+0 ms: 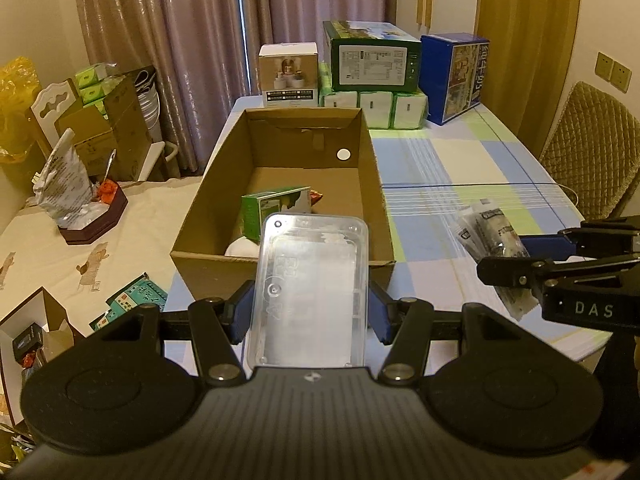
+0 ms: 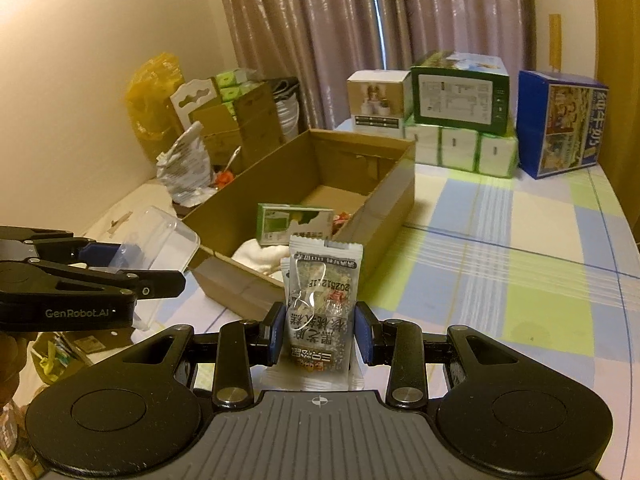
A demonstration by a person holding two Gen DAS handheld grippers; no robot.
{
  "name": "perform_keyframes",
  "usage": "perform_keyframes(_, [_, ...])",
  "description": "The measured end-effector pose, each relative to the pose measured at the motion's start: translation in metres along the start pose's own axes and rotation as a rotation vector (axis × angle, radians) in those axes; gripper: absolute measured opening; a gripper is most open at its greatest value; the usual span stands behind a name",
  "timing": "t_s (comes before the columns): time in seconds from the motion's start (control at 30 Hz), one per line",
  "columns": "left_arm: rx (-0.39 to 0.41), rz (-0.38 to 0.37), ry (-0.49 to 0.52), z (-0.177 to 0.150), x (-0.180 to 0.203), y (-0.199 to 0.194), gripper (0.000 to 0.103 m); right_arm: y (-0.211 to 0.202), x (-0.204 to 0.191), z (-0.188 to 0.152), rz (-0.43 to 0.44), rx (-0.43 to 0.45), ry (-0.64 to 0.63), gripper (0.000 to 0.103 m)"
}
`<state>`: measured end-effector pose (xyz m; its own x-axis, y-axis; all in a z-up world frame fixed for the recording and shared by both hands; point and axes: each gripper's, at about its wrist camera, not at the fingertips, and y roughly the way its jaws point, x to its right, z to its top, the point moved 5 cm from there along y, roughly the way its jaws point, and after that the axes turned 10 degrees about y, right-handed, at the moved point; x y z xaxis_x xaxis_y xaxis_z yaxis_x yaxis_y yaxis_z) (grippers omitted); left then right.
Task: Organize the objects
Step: 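Carry clear container with left tool while right tool carries snack bag to cardboard box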
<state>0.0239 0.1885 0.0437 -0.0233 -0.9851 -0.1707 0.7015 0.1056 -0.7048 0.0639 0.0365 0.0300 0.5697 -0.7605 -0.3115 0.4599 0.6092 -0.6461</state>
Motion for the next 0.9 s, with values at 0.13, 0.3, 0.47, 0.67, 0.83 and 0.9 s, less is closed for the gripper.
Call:
perform_keyframes(0.13, [0.001,0.001,-0.003,0.0,-0.003,0.0,0.052,0.006,-0.005,0.0,0.006,-0.007,-0.008,0.034])
perform_keyframes(0.3, [0.001,0.004,-0.004,0.001,-0.01,0.001,0.052,0.014,-0.007,0.004,0.011,-0.014,-0.013,0.034])
perform_keyframes(0.47, [-0.001,0.01,0.009,0.006,-0.021,0.006,0.052,0.021,-0.008,0.014,0.01,-0.009,-0.012,0.034])
perform_keyframes(0.67, [-0.004,0.019,0.027,0.025,-0.037,0.023,0.052,0.036,-0.011,0.037,0.014,0.001,-0.011,0.034])
perform_keyframes(0.83, [-0.009,0.018,0.047,0.043,-0.049,0.042,0.052,0.056,-0.011,0.056,0.018,-0.004,-0.005,0.034])
perform_keyframes(0.9, [-0.016,0.014,0.051,0.048,-0.052,0.051,0.052,0.064,-0.011,0.061,0.018,-0.008,-0.002,0.034])
